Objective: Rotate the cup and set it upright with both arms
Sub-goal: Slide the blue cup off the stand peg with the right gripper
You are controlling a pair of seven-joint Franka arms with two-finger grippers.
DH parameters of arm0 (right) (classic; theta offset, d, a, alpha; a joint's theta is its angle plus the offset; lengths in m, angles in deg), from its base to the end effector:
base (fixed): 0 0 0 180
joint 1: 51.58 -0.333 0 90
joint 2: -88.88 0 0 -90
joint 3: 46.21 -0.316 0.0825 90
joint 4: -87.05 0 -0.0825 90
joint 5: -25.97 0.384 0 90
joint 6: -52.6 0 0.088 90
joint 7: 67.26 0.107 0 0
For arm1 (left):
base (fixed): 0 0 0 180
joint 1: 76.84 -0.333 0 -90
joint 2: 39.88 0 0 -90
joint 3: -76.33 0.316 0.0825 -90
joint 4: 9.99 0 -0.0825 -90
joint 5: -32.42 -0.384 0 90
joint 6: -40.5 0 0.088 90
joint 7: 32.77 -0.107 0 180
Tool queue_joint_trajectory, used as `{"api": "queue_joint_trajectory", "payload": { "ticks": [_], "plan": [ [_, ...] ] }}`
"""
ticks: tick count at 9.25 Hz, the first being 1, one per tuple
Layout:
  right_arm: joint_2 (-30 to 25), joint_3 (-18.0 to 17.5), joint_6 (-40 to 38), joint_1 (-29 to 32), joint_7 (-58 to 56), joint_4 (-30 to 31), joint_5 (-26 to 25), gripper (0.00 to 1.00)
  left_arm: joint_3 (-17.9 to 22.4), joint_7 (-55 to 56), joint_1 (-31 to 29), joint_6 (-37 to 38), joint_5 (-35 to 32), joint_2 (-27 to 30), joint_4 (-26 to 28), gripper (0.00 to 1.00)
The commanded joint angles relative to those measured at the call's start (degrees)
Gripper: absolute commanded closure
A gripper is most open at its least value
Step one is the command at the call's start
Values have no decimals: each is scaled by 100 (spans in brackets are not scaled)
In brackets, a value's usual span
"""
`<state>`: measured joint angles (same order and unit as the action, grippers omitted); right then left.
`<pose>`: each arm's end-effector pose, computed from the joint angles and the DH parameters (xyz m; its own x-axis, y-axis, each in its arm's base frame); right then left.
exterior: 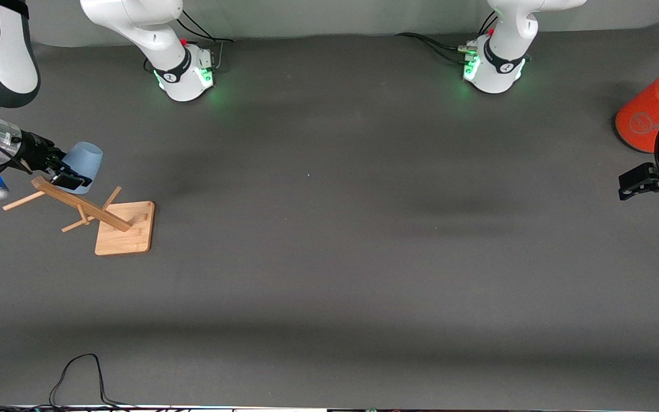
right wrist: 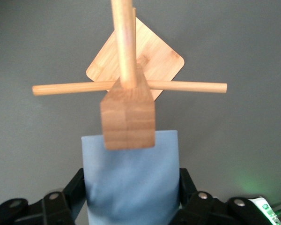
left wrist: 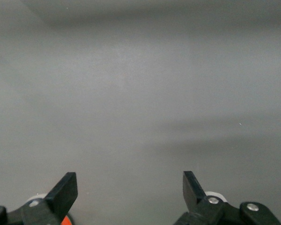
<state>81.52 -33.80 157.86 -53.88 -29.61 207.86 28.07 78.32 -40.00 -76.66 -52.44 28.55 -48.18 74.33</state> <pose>0.4910 -0.0872 0.4600 0.6558 -0.7393 -0.1527 -0.7433 -0.6677 0.0407 0.6027 0.0244 0.5925 0.9952 -0.0980 -0.0036 -0.0980 -0.9925 -0.0725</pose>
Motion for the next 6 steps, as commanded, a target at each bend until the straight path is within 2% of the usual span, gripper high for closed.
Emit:
{"api": "queue_joint_trajectory", "payload": {
  "ticks": [1,4,6],
  "plan": [
    [-361,7,-346,-208,164,-49,79,49,4,-24,-8,109,-9,-40,-126,0],
    [-967,-2,-944,-700,1031,-49,79,49,4,-24,0,109,-9,-40,-126,0],
    [-1248,-2,-1287,-1244,1865,-49,79,49,4,-24,0,109,-9,-49,-126,0]
  ]
}}
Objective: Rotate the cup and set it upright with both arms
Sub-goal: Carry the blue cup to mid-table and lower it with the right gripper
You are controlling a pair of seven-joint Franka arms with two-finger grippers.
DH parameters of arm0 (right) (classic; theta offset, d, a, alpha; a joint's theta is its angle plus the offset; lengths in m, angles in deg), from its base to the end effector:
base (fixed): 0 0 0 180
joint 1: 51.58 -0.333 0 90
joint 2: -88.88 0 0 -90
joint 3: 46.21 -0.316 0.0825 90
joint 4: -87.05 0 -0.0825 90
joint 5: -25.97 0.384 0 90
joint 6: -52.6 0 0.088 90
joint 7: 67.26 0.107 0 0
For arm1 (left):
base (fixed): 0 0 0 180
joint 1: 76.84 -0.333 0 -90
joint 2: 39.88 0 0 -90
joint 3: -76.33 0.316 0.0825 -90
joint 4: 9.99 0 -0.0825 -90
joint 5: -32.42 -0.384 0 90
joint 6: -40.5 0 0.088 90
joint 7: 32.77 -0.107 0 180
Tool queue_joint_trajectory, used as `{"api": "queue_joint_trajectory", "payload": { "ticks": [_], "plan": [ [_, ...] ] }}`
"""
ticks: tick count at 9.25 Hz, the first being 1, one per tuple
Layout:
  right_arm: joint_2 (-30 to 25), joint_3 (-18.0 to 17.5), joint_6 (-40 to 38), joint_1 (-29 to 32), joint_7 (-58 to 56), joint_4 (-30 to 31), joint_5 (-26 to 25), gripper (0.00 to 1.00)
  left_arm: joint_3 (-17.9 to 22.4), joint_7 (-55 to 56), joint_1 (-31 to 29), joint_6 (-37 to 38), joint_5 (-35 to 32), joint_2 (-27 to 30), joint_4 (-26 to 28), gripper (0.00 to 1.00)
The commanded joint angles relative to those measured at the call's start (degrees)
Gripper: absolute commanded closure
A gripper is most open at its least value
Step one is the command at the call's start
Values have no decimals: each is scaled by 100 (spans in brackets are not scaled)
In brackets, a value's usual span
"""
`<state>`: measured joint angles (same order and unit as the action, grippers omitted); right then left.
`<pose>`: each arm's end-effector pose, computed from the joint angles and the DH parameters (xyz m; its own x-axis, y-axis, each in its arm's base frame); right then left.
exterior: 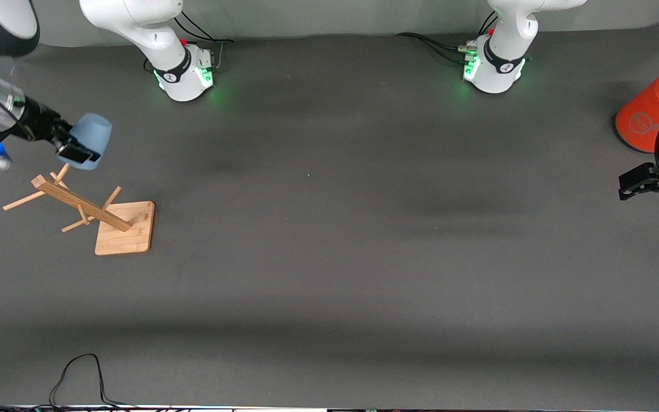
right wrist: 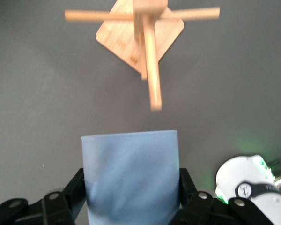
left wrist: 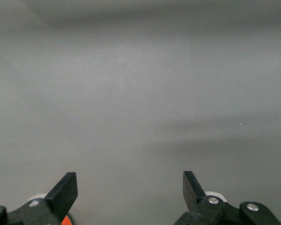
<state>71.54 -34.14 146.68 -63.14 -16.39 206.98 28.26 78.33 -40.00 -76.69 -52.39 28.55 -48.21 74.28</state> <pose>0.4498 -0.0084 0.5343 0.6169 -0.7672 -0.1757 -0.7718 -0.6334 0.0557 0.6028 0.0249 0.5925 0.9953 -0.0972 -0.0041 -0.0973 -0.9926 -0.0725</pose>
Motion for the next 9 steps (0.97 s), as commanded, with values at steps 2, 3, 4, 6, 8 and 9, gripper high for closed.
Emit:
{"api": "queue_joint_trajectory", "payload": {
  "ticks": [2,3,4,6,8,9],
  "plan": [
    [-288,32,-214,-1204,2006,-22,295,49,3,-24,3,105,-9,-45,-122,0],
    [-166,32,-118,-1705,2754,-127,419,50,11,-24,3,105,-9,-45,-122,0],
    [97,32,91,-2223,3484,-311,420,53,12,-24,3,105,-9,-45,-122,0],
    [1060,41,444,-3287,5083,-1029,420,54,3,-24,3,105,-9,-45,-122,0],
    [2369,32,577,-4010,6289,-2117,412,53,3,-24,3,105,-9,-54,-122,0],
    [3072,32,577,-4196,6799,-2784,420,53,3,-24,3,105,-9,-46,-122,0]
  ]
}}
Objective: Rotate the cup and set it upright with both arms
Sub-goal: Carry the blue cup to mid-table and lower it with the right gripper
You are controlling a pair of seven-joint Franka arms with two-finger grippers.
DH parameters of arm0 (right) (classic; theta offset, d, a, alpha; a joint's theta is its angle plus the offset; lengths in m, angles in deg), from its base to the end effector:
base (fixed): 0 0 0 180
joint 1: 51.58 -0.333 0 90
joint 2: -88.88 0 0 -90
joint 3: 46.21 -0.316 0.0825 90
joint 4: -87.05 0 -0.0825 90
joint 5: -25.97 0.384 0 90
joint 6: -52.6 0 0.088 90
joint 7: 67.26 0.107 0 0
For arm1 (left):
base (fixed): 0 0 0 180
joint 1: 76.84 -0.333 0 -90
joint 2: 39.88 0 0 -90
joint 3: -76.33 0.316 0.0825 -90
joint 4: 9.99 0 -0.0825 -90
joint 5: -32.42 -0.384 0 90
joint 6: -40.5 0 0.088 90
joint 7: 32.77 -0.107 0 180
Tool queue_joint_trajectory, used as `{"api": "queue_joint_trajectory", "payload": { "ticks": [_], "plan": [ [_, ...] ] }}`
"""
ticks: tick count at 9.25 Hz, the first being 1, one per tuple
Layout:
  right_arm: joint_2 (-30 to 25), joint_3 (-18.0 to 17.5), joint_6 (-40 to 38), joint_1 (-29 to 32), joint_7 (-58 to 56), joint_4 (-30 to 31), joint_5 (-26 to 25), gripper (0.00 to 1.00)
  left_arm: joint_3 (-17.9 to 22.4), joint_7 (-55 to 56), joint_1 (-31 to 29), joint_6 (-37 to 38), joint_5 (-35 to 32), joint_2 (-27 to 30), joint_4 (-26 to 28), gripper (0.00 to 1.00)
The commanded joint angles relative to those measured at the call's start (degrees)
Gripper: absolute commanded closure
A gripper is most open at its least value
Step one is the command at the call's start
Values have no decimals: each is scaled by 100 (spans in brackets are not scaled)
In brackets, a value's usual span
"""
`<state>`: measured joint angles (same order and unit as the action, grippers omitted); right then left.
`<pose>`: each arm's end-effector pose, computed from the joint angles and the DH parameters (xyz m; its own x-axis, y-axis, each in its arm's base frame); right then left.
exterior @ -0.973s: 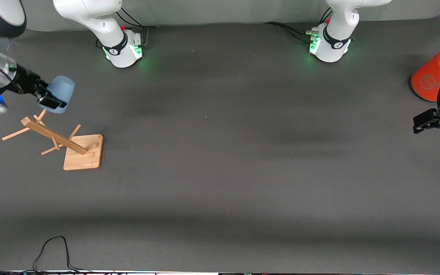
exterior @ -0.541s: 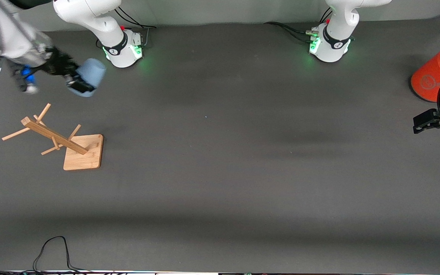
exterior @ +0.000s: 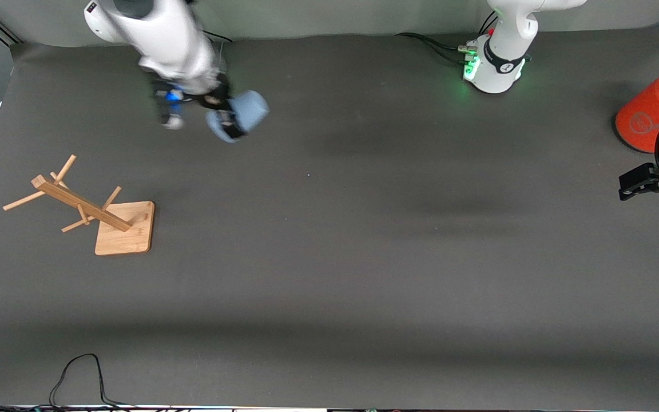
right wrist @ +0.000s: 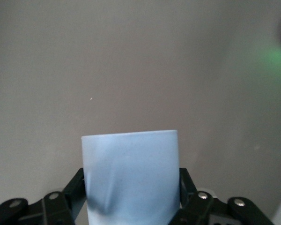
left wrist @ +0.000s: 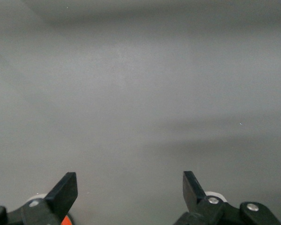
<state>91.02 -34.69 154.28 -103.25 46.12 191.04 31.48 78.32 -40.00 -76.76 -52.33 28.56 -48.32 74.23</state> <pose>0.4259 0.3720 0.5055 0.2635 -0.9635 -0.0471 -0.9579 -0.2671 0.1049 0.6032 0.0255 0.5916 0.9954 -0.0961 -0.0062 -0.0963 -0.9927 -0.0721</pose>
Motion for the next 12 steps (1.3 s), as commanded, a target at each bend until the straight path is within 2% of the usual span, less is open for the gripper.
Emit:
{"api": "queue_joint_trajectory", "payload": {
  "ticks": [1,2,3,4,6,9,12],
  "plan": [
    [1758,87,-174,-386,1032,-1772,99,53,3,-24,10,99,-10,-35,-117,0],
    [2321,87,-157,-562,1403,-2238,99,53,3,-24,10,99,-1,-44,-117,0],
    [3119,96,18,-747,2189,-2774,73,53,3,-24,10,99,-9,-35,-117,0],
    [3466,96,228,-870,2502,-2971,64,53,3,-24,1,99,-1,-44,-117,0],
    [4099,96,528,-985,3030,-3331,38,52,3,-24,1,99,-9,-44,-117,0],
    [4952,105,538,-1135,3453,-3859,2,52,3,-24,10,99,-10,-44,-117,0],
    [5358,105,783,-1249,3787,-3992,-129,52,3,-24,10,99,-10,-44,-117,0]
  ]
}}
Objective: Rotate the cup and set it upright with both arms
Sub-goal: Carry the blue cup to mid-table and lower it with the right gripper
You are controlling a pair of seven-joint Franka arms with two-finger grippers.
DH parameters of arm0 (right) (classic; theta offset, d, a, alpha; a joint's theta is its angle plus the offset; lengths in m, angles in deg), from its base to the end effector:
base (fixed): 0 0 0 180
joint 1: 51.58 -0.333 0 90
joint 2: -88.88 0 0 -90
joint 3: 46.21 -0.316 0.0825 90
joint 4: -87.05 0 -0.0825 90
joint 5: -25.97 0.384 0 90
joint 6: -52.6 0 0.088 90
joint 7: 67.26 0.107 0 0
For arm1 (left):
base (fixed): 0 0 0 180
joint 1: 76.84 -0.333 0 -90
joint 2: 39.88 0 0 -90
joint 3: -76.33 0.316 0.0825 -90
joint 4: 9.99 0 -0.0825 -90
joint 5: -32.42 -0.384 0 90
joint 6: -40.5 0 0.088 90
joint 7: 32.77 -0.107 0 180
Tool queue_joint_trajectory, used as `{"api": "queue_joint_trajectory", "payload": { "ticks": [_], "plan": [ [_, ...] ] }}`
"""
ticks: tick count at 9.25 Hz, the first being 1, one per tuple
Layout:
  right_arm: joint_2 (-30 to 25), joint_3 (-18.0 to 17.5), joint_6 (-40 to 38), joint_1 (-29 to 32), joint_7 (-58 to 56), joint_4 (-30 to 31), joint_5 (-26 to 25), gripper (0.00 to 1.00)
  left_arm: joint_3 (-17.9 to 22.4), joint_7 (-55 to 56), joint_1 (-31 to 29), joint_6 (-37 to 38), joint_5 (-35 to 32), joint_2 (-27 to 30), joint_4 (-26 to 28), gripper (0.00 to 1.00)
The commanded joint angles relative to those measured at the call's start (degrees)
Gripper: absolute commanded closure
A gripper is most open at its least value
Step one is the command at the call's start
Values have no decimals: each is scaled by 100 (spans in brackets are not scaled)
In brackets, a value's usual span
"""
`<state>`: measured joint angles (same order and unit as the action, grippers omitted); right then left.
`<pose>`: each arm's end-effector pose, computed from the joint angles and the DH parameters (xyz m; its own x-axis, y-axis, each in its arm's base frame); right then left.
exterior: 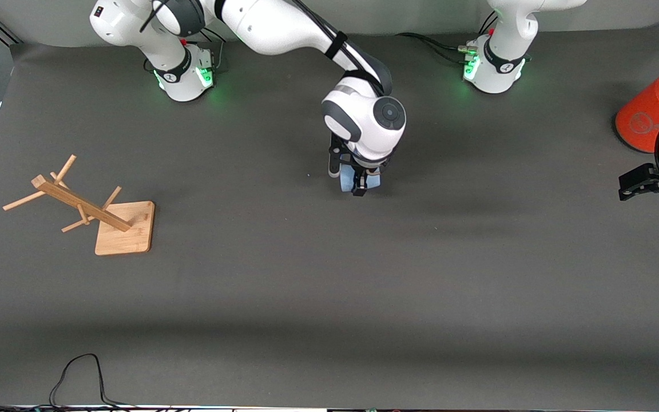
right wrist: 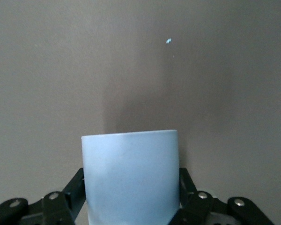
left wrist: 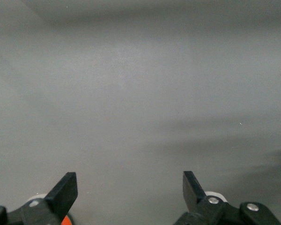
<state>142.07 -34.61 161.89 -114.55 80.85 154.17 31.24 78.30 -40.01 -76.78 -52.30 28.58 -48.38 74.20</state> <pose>0.4256 0.6089 0.2199 -0.0865 -0.9776 0.1920 -0.9954 0.0926 0.0234 0.6034 0.0255 0.5912 0.9953 -0.0962 -0.0072 -0.0965 -0.9928 -0.0716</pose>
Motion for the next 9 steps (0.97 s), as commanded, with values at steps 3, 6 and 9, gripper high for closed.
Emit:
{"api": "queue_joint_trajectory", "payload": {
  "ticks": [3,6,9],
  "plan": [
    [420,96,207,-172,368,-305,-105,23,6,38,39,114,-3,-37,-114,0],
    [456,96,216,-172,359,-296,-140,0,-3,21,48,114,-3,-37,-114,0],
    [334,122,208,-146,254,-287,-140,0,-3,3,56,114,-3,-37,-114,0]
  ]
}}
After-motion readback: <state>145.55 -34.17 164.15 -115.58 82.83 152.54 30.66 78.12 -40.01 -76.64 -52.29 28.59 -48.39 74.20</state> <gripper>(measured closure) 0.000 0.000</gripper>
